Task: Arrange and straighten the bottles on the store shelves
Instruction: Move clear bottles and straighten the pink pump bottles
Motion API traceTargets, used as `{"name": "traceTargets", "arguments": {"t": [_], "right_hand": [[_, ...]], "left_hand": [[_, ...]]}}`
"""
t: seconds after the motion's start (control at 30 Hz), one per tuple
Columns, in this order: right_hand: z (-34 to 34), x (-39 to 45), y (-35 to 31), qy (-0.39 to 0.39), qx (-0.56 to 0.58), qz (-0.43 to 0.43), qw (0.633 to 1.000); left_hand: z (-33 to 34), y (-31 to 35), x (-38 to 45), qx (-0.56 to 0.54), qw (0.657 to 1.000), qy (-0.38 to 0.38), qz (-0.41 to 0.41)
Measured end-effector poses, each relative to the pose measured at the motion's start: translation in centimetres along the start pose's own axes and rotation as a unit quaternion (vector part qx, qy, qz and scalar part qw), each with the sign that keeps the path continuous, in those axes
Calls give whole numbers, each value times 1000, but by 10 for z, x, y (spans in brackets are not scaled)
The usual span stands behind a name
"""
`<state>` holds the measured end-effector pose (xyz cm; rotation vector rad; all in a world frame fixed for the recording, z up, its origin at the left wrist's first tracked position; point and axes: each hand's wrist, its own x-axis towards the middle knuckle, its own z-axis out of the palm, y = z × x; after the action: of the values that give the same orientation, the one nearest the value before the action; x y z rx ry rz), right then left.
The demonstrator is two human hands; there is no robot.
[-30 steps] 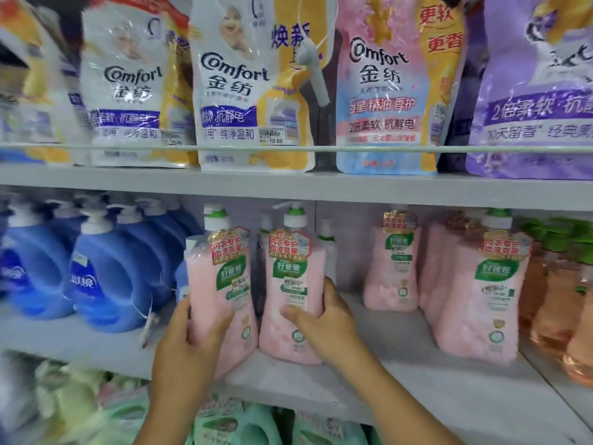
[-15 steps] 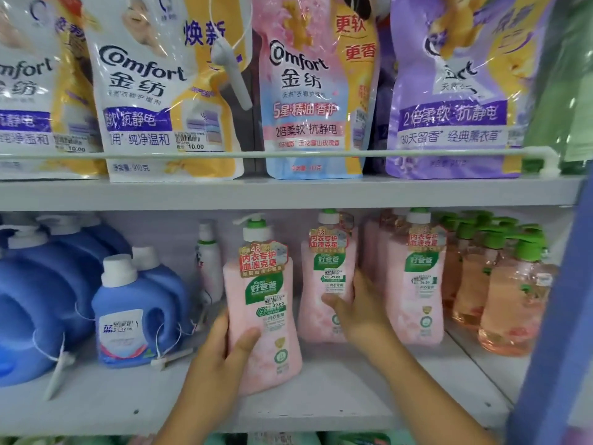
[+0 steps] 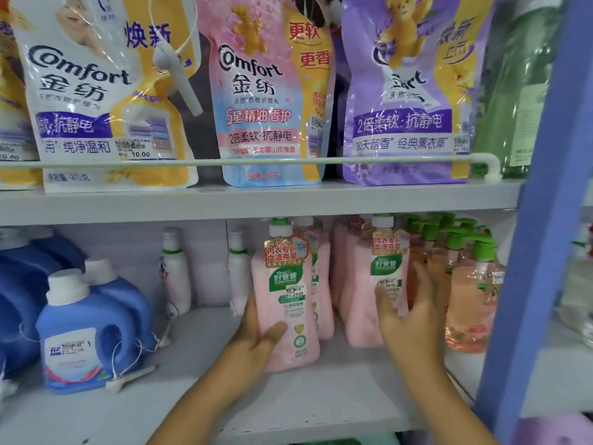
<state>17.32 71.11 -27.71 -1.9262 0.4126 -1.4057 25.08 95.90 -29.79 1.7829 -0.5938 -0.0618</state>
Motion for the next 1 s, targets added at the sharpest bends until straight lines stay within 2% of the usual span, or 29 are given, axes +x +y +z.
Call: {"name": "traceTargets", "arguments": {"t": [0.1, 0.17, 0.33, 0.73, 1.0], "right_hand": [[7, 7, 12, -133, 2, 141, 981], [17, 9, 21, -175, 54, 169, 968], [24, 15, 35, -177, 88, 174, 965], [22, 18, 41, -182, 74, 158, 968], [25, 12, 44, -183, 68, 138, 971]], "left_hand": [[10, -2, 11, -6, 1000, -11, 2], [17, -2, 17, -7, 1000, -10, 8], [37, 0, 32, -10, 1000, 16, 3], [55, 0, 52, 5, 997, 78, -9], [52, 2, 48, -2, 998, 67, -10]]}}
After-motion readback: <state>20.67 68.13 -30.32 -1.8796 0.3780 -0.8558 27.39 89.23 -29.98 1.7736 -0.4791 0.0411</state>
